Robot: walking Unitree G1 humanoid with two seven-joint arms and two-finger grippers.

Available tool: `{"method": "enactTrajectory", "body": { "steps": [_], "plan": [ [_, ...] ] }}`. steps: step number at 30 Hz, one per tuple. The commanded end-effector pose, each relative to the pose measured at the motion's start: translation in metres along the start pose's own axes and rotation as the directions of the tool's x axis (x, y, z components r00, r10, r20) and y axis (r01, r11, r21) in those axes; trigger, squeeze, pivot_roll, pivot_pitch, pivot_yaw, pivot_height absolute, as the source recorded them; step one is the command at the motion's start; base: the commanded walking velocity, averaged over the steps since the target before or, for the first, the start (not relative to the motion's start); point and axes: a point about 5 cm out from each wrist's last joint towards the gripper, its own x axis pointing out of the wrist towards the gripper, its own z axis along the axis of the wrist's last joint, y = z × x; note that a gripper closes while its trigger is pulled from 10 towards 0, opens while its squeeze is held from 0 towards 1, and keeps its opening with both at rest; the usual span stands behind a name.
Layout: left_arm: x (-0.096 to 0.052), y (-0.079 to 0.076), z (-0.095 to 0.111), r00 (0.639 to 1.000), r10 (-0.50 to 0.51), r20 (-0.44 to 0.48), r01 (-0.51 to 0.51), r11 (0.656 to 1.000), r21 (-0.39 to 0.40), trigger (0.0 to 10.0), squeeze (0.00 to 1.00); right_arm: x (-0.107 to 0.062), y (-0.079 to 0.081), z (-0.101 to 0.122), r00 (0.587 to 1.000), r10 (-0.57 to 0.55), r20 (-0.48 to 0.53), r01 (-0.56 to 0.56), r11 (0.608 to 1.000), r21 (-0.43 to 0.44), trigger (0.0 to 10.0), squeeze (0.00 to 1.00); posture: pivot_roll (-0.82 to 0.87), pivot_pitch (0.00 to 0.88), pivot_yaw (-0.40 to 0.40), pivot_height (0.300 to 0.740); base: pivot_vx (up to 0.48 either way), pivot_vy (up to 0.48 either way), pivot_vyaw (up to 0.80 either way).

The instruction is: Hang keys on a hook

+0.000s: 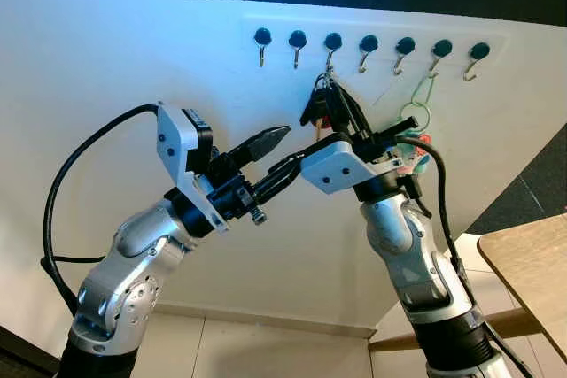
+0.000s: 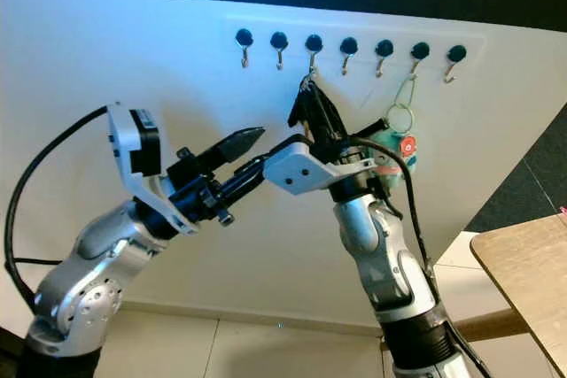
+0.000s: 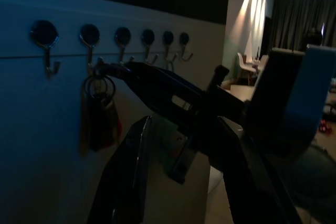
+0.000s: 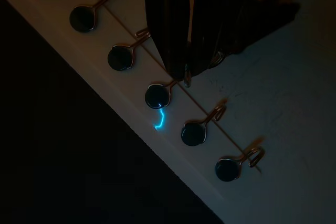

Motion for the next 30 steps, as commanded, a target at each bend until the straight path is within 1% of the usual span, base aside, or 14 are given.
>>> {"method": "enactTrajectory", "body": {
  "steps": [1, 8, 10, 19, 23, 26, 30],
  "plan": [
    [0.001, -0.003, -0.001, 1.0, -0.013, -0.009, 0.013, 1.0, 0.02, 10.0, 0.0, 0.004, -0.004, 0.015, 0.996, -0.016, 0.089, 0.017, 1.0, -0.011, 10.0, 0.0, 0.01, 0.094, -0.048, 0.74, 0.0, 0.0, 0.0],
    [-0.002, -0.002, -0.003, 1.0, -0.009, -0.025, 0.009, 1.0, 0.021, 10.0, 0.0, 0.005, -0.003, 0.015, 0.995, 0.008, 0.101, -0.003, 0.999, -0.048, 10.0, 0.0, 0.01, 0.095, -0.049, 0.74, 0.0, 0.0, 0.0],
    [-0.002, -0.002, -0.002, 1.0, -0.009, -0.023, 0.01, 1.0, 0.02, 10.0, 0.0, 0.006, -0.004, 0.016, 0.992, 0.012, 0.123, -0.003, 0.997, -0.072, 10.0, 0.0, 0.01, 0.096, -0.047, 0.74, 0.0, 0.0, 0.0],
    [-0.001, -0.004, -0.003, 0.999, -0.022, -0.027, 0.022, 1.0, 0.018, 10.0, 0.0, 0.005, -0.006, 0.018, 0.99, -0.003, 0.138, 0.014, 0.997, -0.073, 10.0, 0.0, 0.01, 0.099, -0.048, 0.74, 0.0, 0.0, 0.0],
    [-0.001, -0.005, -0.004, 0.999, -0.026, -0.033, 0.027, 0.999, 0.018, 10.0, 0.0, -0.003, -0.002, 0.008, 0.997, 0.005, 0.077, 0.0, 0.998, -0.055, 10.0, 0.0, 0.01, 0.099, -0.047, 0.74, 0.0, 0.0, 0.0],
    [-0.001, -0.005, -0.004, 0.999, -0.027, -0.034, 0.027, 0.999, 0.018, 10.0, 0.0, -0.004, -0.001, 0.007, 0.998, 0.008, 0.07, -0.004, 0.998, -0.056, 10.0, 0.0, 0.01, 0.099, -0.047, 0.74, 0.0, 0.0, 0.0],
    [0.0, -0.005, -0.004, 0.999, -0.031, -0.037, 0.031, 0.999, 0.017, 10.0, 0.0, -0.007, 0.002, 0.002, 0.999, 0.04, 0.037, -0.037, 0.997, -0.07, 10.0, 0.0, 0.01, 0.1, -0.04, 0.74, 0.0, 0.0, 0.0]
  ]
}}
